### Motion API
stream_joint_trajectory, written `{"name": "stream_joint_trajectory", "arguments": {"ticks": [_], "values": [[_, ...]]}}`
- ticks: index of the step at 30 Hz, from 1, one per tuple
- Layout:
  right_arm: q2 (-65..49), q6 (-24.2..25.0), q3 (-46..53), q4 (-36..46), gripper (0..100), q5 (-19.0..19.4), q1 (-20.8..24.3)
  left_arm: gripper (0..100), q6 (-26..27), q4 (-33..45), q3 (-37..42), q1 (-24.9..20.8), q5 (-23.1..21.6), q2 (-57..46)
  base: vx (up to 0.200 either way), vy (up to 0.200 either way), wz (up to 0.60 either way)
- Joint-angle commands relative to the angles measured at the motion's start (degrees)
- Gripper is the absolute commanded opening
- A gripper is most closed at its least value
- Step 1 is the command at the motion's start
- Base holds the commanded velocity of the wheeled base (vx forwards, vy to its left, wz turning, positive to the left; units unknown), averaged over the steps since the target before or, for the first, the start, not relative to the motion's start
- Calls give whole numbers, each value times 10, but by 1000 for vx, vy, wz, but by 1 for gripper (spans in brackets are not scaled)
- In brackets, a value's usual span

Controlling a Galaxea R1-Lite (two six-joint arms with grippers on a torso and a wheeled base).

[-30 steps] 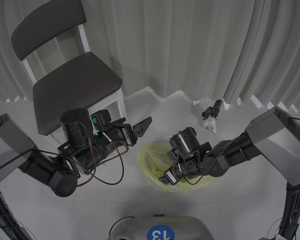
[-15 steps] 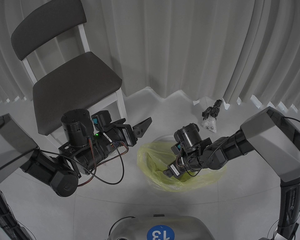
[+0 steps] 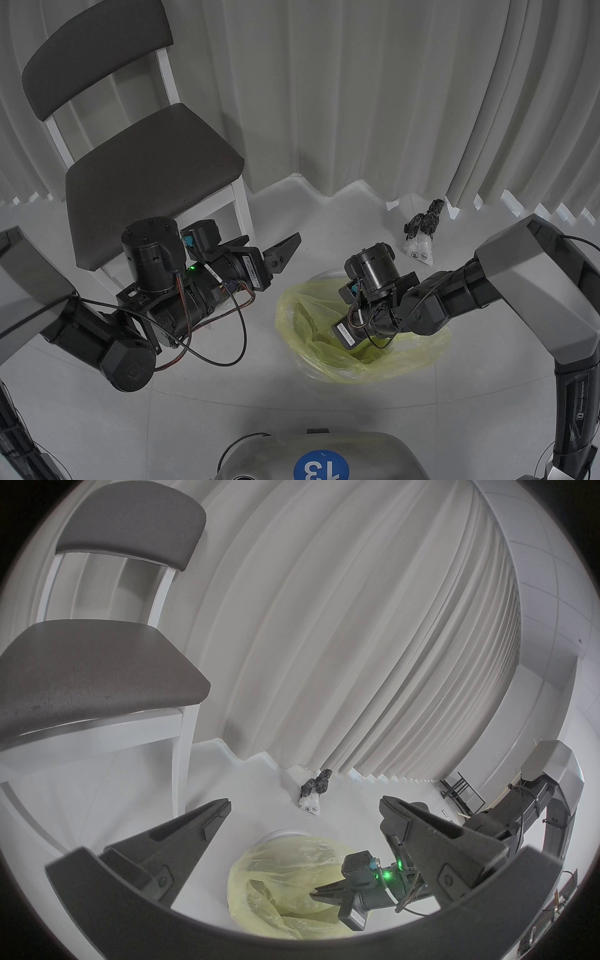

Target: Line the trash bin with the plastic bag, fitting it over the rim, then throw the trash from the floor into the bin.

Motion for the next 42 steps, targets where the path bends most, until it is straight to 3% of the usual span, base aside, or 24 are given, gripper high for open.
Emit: {"name": "stream_joint_trajectory", "arguments": {"ticks": [1, 20, 36, 42], "values": [[-5, -3, -14, 2, 0, 0, -9, 100, 0, 0, 0, 0, 0, 0, 0, 0, 0], [29, -22, -269, 180, 0, 0, -70, 100, -3, -3, 9, 1, -21, 0, 0, 0, 0], [55, -28, -311, 189, 0, 1, -75, 100, -5, -20, 18, 3, -25, 4, 0, 0, 0], [62, -26, -331, 226, 0, 1, -77, 100, -6, -40, 19, 2, -25, 10, 0, 0, 0]]}}
